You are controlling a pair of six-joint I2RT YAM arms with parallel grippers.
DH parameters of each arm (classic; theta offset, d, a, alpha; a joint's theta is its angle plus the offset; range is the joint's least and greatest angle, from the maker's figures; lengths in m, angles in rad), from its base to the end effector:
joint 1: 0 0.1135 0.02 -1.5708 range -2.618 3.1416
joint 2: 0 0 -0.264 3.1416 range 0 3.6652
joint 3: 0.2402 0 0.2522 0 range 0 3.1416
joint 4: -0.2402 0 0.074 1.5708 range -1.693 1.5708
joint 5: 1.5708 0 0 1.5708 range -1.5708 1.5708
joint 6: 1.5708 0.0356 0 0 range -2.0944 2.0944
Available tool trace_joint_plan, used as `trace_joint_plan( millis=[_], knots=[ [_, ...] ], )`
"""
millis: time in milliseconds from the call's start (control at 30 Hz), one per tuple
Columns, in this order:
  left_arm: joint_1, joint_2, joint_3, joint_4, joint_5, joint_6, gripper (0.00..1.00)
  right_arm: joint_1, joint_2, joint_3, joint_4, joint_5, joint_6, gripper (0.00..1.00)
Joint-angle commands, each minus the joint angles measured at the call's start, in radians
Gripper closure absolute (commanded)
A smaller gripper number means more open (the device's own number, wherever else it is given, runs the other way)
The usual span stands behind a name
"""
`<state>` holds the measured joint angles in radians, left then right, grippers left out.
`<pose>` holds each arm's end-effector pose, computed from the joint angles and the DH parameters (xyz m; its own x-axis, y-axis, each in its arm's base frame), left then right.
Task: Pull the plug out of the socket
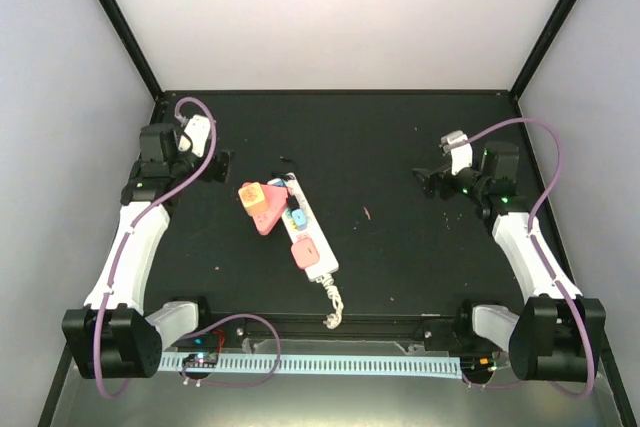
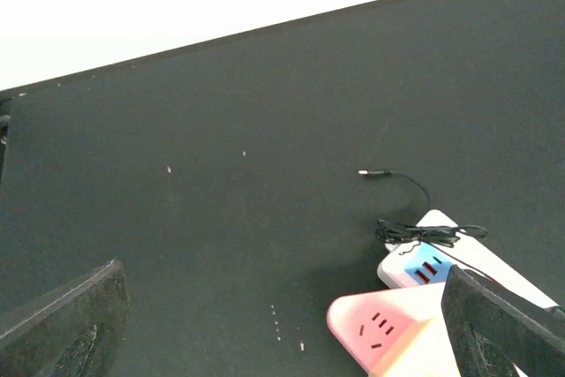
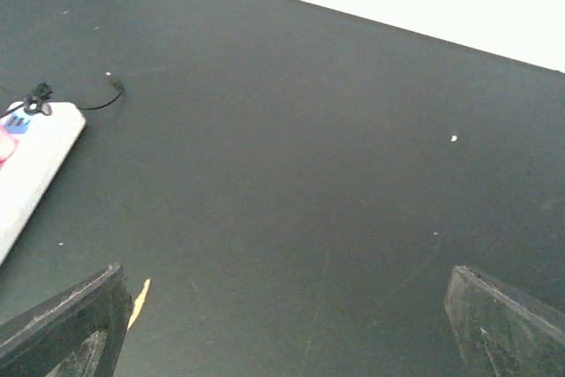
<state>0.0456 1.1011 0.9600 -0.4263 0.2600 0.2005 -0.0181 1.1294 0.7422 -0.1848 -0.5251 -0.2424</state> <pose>0.2431 0.0019 0.3156 -0.4918 0.1702 -0.8539 0.2760 0.9606 0.0326 0.2451 0.0134 0.2585 -0.4280 -0.2000 -0.8814 -0.5238 0.8496 0.0616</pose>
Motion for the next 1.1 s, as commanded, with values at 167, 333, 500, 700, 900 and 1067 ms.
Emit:
trace_joint_plan(
  millis=[167,333,500,700,900,1067],
  knots=[
    [0.003,-0.044,0.061,-0.109,0.071,0.09,0.01,-0.007,0.02,0.046,-0.059,-0.128,0.035,0.0],
    [-0.004,-0.039,0.125,-0.278,0.152,0.301,0.01,-0.009,0.03,0.057,-0.072,-0.19,0.044,0.0],
    [-0.097,-0.119,0.107,-0.388,0.109,0.542,0.01,-0.008,0.036,0.073,-0.088,-0.201,0.031,0.0],
    [-0.26,-0.188,0.075,-0.52,0.05,0.726,0.01,-0.009,0.066,0.097,-0.127,-0.212,0.014,0.0],
    [-0.486,-0.232,-0.026,-0.565,-0.061,0.799,0.01,-0.008,0.15,0.184,-0.242,-0.259,-0.032,0.0],
    [-0.716,-0.232,-0.114,-0.542,-0.176,0.81,0.01,-0.009,0.162,0.192,-0.246,-0.243,-0.029,0.0]
  ],
)
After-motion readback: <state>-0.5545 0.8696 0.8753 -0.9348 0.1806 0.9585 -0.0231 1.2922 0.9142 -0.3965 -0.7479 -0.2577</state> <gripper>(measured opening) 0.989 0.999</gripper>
